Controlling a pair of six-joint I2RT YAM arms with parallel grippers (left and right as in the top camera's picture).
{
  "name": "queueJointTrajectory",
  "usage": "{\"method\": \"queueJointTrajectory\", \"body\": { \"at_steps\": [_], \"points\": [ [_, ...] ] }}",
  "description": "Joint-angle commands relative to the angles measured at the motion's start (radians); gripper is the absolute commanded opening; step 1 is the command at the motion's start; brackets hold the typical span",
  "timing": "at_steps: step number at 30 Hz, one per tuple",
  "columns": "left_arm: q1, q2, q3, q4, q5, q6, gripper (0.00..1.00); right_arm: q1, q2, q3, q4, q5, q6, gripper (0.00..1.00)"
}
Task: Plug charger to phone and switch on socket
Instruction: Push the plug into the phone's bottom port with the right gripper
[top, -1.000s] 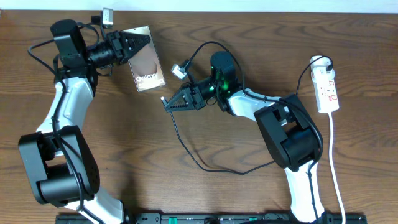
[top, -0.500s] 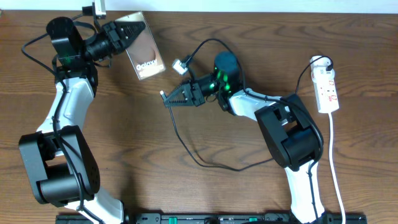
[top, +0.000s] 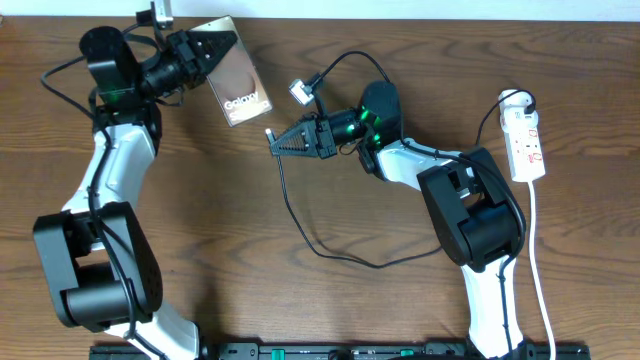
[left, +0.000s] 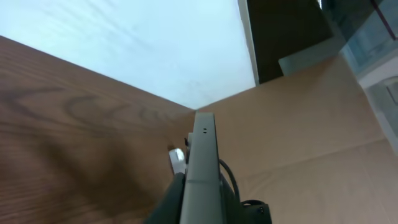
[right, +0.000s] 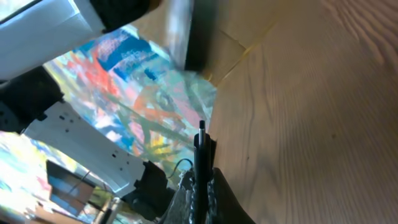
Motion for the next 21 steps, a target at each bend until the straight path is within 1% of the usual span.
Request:
{"method": "queueJointTrajectory", "body": {
  "at_steps": [1, 3, 21],
  "points": [
    [-0.020, -0.015, 0.011, 0.024, 0.027, -0.012, 0.07, -0.001, -0.006, 0.006, 0.078, 0.014, 0.097, 0.01],
    [-0.020, -0.014, 0.011, 0.026, 0.027, -0.013, 0.08, -0.002, -0.006, 0.006, 0.113, 0.015, 0.123, 0.01],
    [-0.024, -0.014, 0.011, 0.039, 0.052, -0.001, 0.07, 0.003, -0.006, 0.006, 0.148, 0.023, 0.159, 0.01]
  ]
}}
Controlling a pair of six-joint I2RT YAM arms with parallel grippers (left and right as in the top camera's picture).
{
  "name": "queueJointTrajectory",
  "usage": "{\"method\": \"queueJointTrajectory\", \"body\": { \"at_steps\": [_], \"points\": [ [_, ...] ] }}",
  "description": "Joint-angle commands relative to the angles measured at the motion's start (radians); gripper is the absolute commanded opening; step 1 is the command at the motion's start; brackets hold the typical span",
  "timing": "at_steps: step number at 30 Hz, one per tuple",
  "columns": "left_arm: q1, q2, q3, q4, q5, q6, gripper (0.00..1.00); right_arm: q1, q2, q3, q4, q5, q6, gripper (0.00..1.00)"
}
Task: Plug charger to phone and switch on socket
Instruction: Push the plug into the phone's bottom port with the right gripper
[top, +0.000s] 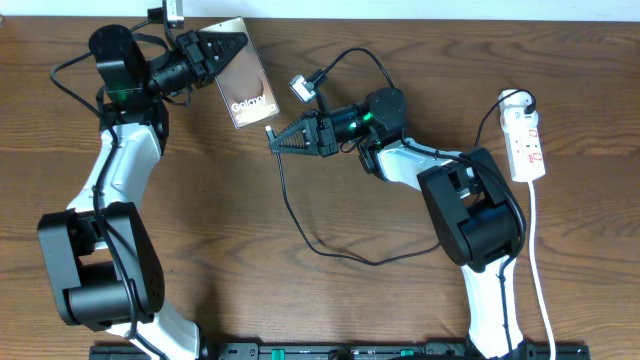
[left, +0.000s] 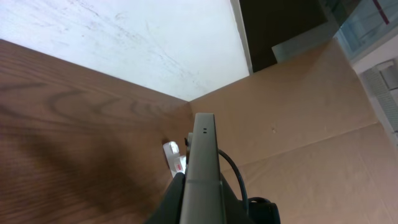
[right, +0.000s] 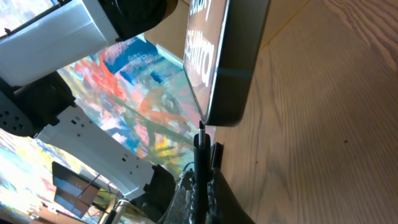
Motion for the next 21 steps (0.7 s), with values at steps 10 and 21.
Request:
{"method": "queueJointTrajectory", "body": {
  "at_steps": [10, 21],
  "points": [
    [-0.033, -0.014, 0.011, 0.012, 0.014, 0.006, 0.07, 0.004, -0.006, 0.006, 0.012, 0.027, 0.026, 0.01],
    [-0.040, -0.003, 0.011, 0.011, 0.015, 0.024, 0.07, 0.004, -0.006, 0.006, 0.057, 0.026, 0.056, 0.01]
  ]
}}
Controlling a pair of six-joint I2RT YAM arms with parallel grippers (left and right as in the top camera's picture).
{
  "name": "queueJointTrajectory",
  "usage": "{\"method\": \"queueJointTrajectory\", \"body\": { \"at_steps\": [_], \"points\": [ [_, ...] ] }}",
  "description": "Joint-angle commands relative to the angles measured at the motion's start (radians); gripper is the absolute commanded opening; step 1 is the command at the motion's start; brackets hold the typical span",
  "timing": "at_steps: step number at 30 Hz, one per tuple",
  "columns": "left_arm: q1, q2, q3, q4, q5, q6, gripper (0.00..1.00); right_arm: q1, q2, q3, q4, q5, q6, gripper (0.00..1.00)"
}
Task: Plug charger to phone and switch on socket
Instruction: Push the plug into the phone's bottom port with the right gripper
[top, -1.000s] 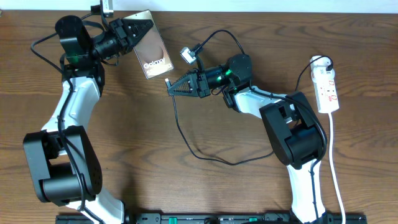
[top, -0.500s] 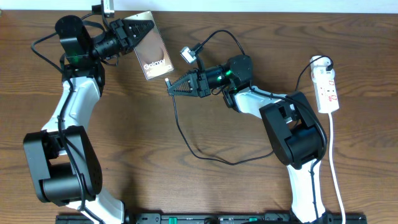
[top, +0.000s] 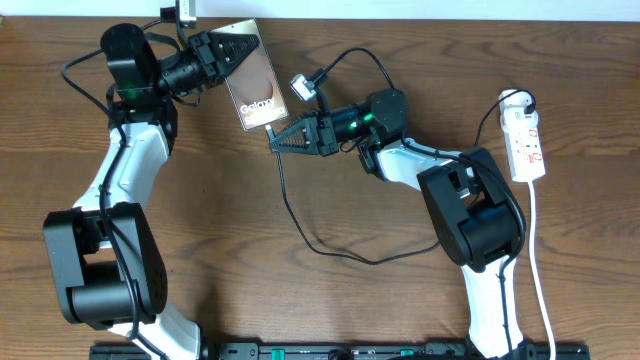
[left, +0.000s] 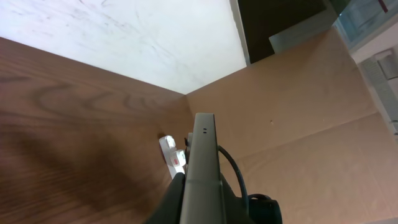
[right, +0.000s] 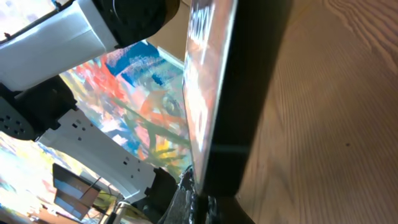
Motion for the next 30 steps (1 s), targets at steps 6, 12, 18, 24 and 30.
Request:
{"method": "queueJointTrajectory", "body": {
  "at_steps": [6, 12, 18, 24, 30],
  "points": [
    [-0.001, -0.002, 0.011, 0.012, 0.014, 0.021, 0.08, 0.004, -0.006, 0.006, 0.016, 0.011, 0.021, 0.01],
    [-0.002, -0.002, 0.011, 0.011, 0.043, 0.028, 0.08, 0.003, -0.006, 0.006, 0.016, 0.012, 0.021, 0.01],
    [-0.002, -0.002, 0.011, 0.011, 0.077, 0.028, 0.07, 0.003, -0.006, 0.006, 0.016, 0.013, 0.020, 0.01],
    [-0.002, -0.002, 0.011, 0.008, 0.077, 0.028, 0.07, 0.003, -0.006, 0.006, 0.016, 0.018, 0.020, 0.01],
    [-0.002, -0.002, 0.011, 0.008, 0.077, 0.028, 0.07, 0.003, -0.006, 0.006, 0.016, 0.034, 0.024, 0.01]
  ]
}}
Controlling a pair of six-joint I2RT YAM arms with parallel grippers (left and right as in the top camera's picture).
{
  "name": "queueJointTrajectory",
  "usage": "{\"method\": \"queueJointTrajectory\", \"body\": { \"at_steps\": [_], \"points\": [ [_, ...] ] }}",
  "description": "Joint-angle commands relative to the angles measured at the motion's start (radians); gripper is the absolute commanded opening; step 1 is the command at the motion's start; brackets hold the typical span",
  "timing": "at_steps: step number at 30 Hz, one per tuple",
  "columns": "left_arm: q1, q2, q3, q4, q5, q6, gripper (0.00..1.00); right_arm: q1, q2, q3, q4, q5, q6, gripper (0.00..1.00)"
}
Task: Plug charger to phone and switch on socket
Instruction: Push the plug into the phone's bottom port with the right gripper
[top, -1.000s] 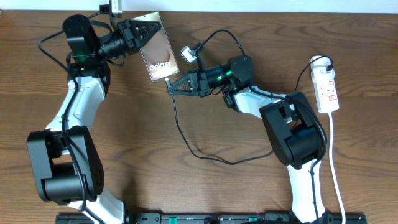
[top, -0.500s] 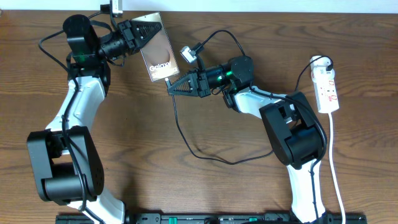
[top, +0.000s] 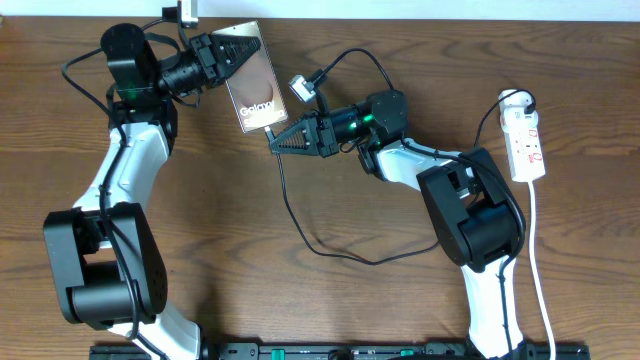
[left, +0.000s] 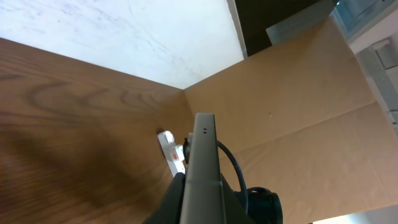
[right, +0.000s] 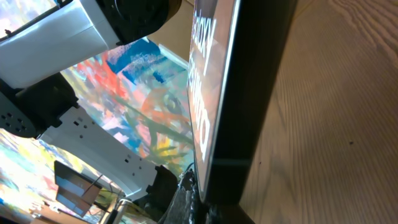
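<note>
A gold-backed phone (top: 253, 77) marked "Galaxy" is held off the table at the back, with my left gripper (top: 224, 52) shut on its upper part. In the left wrist view it shows edge-on (left: 201, 158). My right gripper (top: 283, 141) is shut on the charger plug, whose tip (top: 270, 134) meets the phone's lower end. In the right wrist view the phone (right: 245, 93) fills the middle and hides the plug; whether it is seated cannot be told. The white socket strip (top: 525, 136) lies at the far right.
The black charger cable (top: 330, 243) loops over the middle of the table and runs up to a small white adapter (top: 300, 88) behind my right arm. The strip's white lead (top: 540, 270) runs down the right edge. A brown cardboard wall (left: 298, 118) stands beyond the table.
Almost nothing has moved. The phone has shifted very slightly against the plug tip, and both grippers keep their hold.
At first the phone was held at the back left, well apart from the plug in my right gripper. Then its lower end was just above the plug tip. After that the phone's end sat on the plug tip, and it remains there now.
</note>
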Motion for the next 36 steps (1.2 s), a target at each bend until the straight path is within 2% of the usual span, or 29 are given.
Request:
{"method": "queueJointTrajectory", "body": {
  "at_steps": [1, 36],
  "points": [
    [-0.002, -0.002, 0.011, 0.008, 0.046, 0.006, 0.07, 0.002, -0.006, 0.006, 0.006, 0.047, 0.015, 0.01],
    [-0.039, -0.002, 0.011, 0.009, 0.051, 0.002, 0.07, -0.020, -0.006, 0.006, 0.007, 0.185, 0.098, 0.01]
  ]
}}
